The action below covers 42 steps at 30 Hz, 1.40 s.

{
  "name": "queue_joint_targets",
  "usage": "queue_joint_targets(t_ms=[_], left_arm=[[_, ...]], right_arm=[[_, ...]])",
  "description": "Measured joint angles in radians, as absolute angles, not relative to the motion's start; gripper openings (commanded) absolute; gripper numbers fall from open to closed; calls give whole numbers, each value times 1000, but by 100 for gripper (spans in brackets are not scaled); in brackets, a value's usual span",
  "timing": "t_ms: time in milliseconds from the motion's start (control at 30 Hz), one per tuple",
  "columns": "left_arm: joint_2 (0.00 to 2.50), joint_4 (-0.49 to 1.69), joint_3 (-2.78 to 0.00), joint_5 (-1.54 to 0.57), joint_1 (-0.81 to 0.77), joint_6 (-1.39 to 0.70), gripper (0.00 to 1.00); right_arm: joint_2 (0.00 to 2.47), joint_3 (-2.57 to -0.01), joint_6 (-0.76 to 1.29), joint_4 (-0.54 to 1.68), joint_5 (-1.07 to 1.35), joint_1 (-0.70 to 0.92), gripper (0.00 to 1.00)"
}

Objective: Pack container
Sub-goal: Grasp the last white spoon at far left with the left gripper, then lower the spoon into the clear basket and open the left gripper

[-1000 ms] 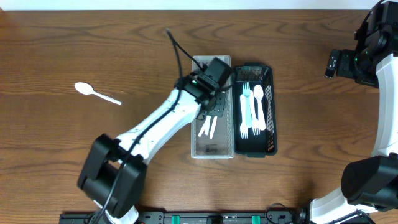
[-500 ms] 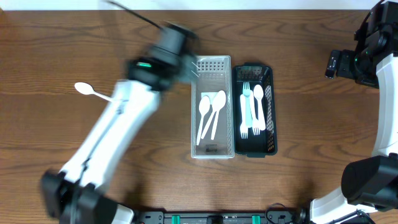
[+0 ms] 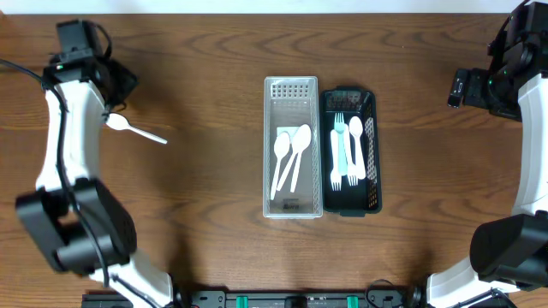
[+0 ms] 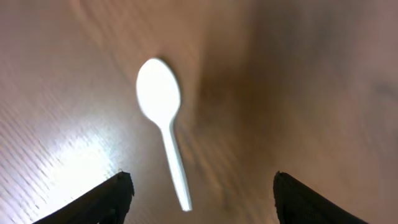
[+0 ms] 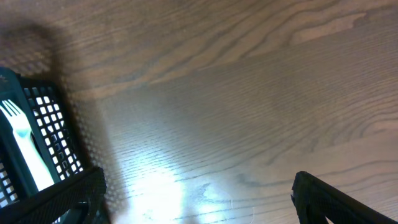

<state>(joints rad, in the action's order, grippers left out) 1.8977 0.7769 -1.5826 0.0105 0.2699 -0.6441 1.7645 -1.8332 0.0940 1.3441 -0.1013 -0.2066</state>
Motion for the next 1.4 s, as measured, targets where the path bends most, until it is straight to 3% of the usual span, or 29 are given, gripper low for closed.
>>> queue_joint_targets(t_ms=[567, 633, 700, 767, 1000, 1133, 1400], left_arm=[[2174, 801, -1579, -57, 295, -736, 73], [2174, 802, -1579, -57, 295, -739, 61], [2175, 802, -1579, -57, 295, -734, 41], [2175, 805, -1579, -57, 295, -739, 32], [2176, 813, -1579, -57, 295, -736, 19], [2176, 821, -1579, -57, 295, -736, 6], [2176, 831, -1579, -63, 295, -733, 6]], right_arm=[[1765, -1833, 79, 1338, -102, -207, 99], [1765, -1833, 75, 1337, -102, -207, 99], [1765, -1833, 70, 1337, -102, -207, 99], [1765, -1833, 68, 1337, -102, -207, 99], [1765, -1833, 66, 1337, -102, -207, 99], [1765, -1833, 64, 1337, -102, -207, 99], [1765, -1833, 63, 1337, -102, -207, 99]])
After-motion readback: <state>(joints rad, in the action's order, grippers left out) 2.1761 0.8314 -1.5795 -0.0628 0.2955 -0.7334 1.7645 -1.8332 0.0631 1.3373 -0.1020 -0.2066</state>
